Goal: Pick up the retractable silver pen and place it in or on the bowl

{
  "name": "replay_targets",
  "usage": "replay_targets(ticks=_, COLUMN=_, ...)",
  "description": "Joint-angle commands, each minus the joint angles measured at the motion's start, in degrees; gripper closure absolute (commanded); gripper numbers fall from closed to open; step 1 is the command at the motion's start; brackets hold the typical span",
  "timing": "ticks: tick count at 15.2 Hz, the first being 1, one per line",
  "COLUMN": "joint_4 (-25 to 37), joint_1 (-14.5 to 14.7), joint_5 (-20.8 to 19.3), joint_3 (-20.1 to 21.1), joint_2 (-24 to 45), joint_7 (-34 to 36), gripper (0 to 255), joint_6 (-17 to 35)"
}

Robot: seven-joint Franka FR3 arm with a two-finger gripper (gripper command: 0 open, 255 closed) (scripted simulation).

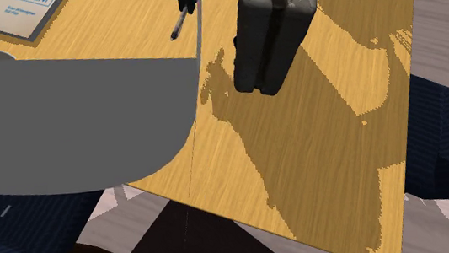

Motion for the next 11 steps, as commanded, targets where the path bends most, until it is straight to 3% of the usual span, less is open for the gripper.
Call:
replay_targets(ticks=1, joint_4=1.9, joint_1=0.1, joint_5=-0.1, joint_3=0.0, joint_2=0.2, joint_7=0.1, gripper=255, joint_6=-1.7)
replay_targets(ticks=11, joint_4=11.9, joint_1=1.0, joint_5=-0.6, joint_3=0.2, joint_2=1.8, joint_7=0.6, gripper=255, joint_6=-10.2)
